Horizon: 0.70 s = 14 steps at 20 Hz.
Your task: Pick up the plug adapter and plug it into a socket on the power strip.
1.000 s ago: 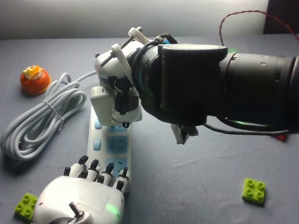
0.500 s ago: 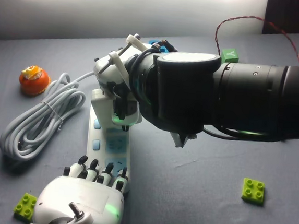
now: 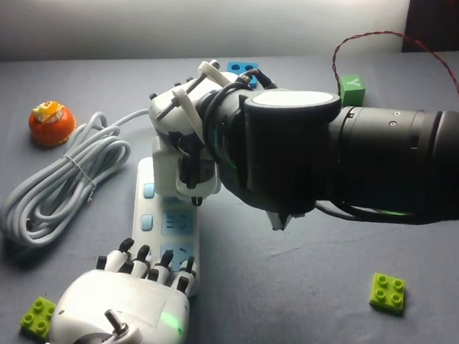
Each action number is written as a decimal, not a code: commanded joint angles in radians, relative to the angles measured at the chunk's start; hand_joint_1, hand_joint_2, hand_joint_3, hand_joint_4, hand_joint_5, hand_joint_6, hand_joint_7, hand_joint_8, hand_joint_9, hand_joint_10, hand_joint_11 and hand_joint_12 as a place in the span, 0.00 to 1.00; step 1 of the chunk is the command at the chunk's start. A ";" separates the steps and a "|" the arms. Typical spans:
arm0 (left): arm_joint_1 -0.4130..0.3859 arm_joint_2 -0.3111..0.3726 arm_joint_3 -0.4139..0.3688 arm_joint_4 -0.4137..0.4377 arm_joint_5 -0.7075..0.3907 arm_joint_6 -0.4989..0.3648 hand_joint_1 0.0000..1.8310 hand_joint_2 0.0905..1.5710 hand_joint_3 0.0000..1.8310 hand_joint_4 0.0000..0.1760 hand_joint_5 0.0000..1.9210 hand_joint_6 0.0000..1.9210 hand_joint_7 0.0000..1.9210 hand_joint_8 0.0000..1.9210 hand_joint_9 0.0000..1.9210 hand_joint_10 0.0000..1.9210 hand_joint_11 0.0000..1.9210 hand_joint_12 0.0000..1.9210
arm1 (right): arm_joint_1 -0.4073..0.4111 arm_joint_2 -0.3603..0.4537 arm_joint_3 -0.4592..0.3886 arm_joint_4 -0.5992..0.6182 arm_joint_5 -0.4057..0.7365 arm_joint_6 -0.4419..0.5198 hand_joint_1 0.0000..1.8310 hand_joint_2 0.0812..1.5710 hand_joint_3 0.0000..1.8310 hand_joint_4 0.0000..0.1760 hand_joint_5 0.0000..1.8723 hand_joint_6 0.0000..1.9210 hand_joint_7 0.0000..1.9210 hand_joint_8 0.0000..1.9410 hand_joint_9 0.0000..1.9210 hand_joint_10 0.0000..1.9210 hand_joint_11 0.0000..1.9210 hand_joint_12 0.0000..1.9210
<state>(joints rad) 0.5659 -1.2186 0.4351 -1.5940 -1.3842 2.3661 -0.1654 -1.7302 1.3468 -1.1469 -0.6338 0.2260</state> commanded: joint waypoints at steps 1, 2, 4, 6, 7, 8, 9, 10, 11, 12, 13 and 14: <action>-0.004 0.008 -0.006 0.049 -0.050 0.007 0.09 0.72 0.00 0.00 0.04 0.00 0.04 0.00 0.04 0.00 0.00 0.12 | -0.018 -0.012 -0.006 0.013 0.045 0.002 0.68 0.72 0.00 0.00 0.47 0.50 0.49 0.67 0.41 0.70 0.31 0.89; -0.004 0.008 -0.005 0.049 -0.050 0.007 0.09 0.72 0.00 0.00 0.04 0.00 0.05 0.00 0.05 0.00 0.00 0.14 | -0.016 -0.012 -0.006 0.013 0.047 0.002 0.68 0.72 0.00 0.00 0.47 0.50 0.49 0.67 0.42 0.69 0.32 0.87; -0.004 0.008 -0.005 0.049 -0.050 0.007 0.08 0.72 0.00 0.00 0.03 0.00 0.04 0.00 0.04 0.00 0.00 0.11 | -0.008 -0.011 -0.006 0.013 0.056 0.000 0.67 0.74 0.00 0.00 0.45 0.52 0.47 0.70 0.39 0.70 0.30 0.90; -0.004 0.008 -0.006 0.049 -0.050 0.007 0.09 0.72 0.00 0.00 0.04 0.00 0.05 0.00 0.05 0.00 0.00 0.15 | -0.002 -0.011 -0.006 0.013 0.063 -0.001 0.67 0.73 0.00 0.00 0.46 0.51 0.47 0.69 0.39 0.71 0.31 0.89; -0.002 0.008 -0.006 0.049 -0.050 0.007 0.11 0.72 0.00 0.00 0.05 0.00 0.05 0.00 0.05 0.00 0.00 0.14 | 0.002 -0.011 -0.006 0.013 0.066 -0.001 0.68 0.72 0.00 0.00 0.47 0.49 0.48 0.67 0.41 0.70 0.33 0.88; 0.000 0.008 -0.007 0.049 -0.050 0.007 0.10 0.72 0.00 0.00 0.05 0.00 0.05 0.00 0.05 0.00 0.00 0.15 | 0.004 -0.011 -0.006 0.013 0.067 -0.001 0.68 0.72 0.00 0.00 0.48 0.48 0.49 0.65 0.42 0.69 0.34 0.87; 0.001 0.008 -0.007 0.049 -0.050 0.007 0.09 0.72 0.00 0.00 0.05 0.00 0.05 0.00 0.05 0.00 0.00 0.16 | 0.007 -0.011 -0.006 0.013 0.071 -0.001 0.67 0.73 0.00 0.00 0.46 0.51 0.48 0.68 0.40 0.70 0.32 0.88; 0.002 0.008 -0.008 0.049 -0.050 0.007 0.09 0.72 0.00 0.00 0.05 0.00 0.05 0.00 0.05 0.00 0.00 0.16 | 0.009 -0.011 -0.006 0.013 0.074 -0.001 0.67 0.73 0.00 0.00 0.46 0.51 0.48 0.68 0.40 0.70 0.32 0.88; 0.002 0.008 -0.008 0.049 -0.050 0.007 0.09 0.72 0.00 0.00 0.05 0.00 0.05 0.00 0.05 0.00 0.00 0.15 | 0.012 -0.011 -0.006 0.013 0.075 -0.002 0.67 0.74 0.00 0.00 0.45 0.53 0.47 0.69 0.39 0.71 0.31 0.90; 0.002 0.008 -0.009 0.049 -0.051 0.007 0.08 0.72 0.00 0.00 0.04 0.00 0.05 0.00 0.05 0.00 0.00 0.15 | 0.014 -0.010 -0.006 0.013 0.076 -0.002 0.68 0.73 0.00 0.00 0.45 0.52 0.49 0.66 0.41 0.70 0.31 0.89; 0.001 0.008 -0.009 0.049 -0.052 0.007 0.09 0.72 0.00 0.00 0.04 0.00 0.05 0.00 0.05 0.00 0.00 0.14 | 0.016 -0.010 -0.006 0.013 0.076 -0.002 0.67 0.73 0.00 0.00 0.45 0.53 0.48 0.67 0.40 0.71 0.32 0.89; 0.000 0.008 -0.009 0.049 -0.052 0.007 0.09 0.72 0.00 0.00 0.04 0.00 0.05 0.00 0.05 0.00 0.00 0.14 | 0.018 -0.008 -0.006 0.013 0.080 -0.002 0.67 0.73 0.00 0.00 0.45 0.53 0.48 0.67 0.40 0.71 0.32 0.89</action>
<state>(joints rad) 0.5663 -1.2186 0.4328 -1.5940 -1.3849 2.3661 -0.1524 -1.7298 1.3487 -1.1324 -0.6315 0.2115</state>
